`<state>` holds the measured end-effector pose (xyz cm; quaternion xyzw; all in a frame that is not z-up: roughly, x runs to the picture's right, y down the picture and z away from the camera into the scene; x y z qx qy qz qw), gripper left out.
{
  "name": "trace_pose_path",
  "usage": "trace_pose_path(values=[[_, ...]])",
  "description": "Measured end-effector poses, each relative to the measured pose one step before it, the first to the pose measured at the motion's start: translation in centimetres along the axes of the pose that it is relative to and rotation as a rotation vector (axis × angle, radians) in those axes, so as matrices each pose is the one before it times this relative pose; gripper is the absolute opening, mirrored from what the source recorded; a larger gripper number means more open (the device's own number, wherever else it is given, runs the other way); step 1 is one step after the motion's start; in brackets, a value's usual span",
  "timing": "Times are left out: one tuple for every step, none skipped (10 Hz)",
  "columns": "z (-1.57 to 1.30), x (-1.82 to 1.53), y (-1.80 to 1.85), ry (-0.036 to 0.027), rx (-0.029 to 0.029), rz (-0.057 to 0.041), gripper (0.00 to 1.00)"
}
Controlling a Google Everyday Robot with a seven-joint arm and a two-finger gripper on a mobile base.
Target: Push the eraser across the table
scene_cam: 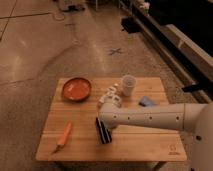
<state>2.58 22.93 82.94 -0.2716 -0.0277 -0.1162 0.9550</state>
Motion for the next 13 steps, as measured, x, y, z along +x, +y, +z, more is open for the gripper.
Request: trace_pose_path(values=[[0.010,-0.213,-0.087,0.00136,0.00433,-0.00001,0.05],[0.064,-0.368,-0.098,0.00204,0.00548,-0.00096,0.05],[0.003,-0.153,-0.079,0.00088,0.00241,-0.00131,0.05],[0.052,-0.061,-0.022,0.00109,0.00252,-0.00064,0.05],[0.091,0.070,0.039,0.00230,0.00364,0.00280,0.05],[0.016,-0.017,-0.046,0.00058,0.00286,0.00061,0.05],[0.022,-0.077,-0.014,0.00127,0.00235,-0.00057,0.05],[0.044,-0.366,-0.082,0.00104,0.00345,-0.00084,0.05],[0.044,-0.455,-0.103,0.00089,0.00439,-0.00325,0.05],[0.057,-0.009,-0.011,0.00247,0.00285,0.00083,0.05],[0.030,0.075,-0.009,0.00299,0.00247,0.00253,0.05],[0.048,-0.085,-0.033,0.00214,0.00216,-0.00005,0.05],[0.025,-0.105,-0.033,0.00151,0.00265,-0.00025,0.05]])
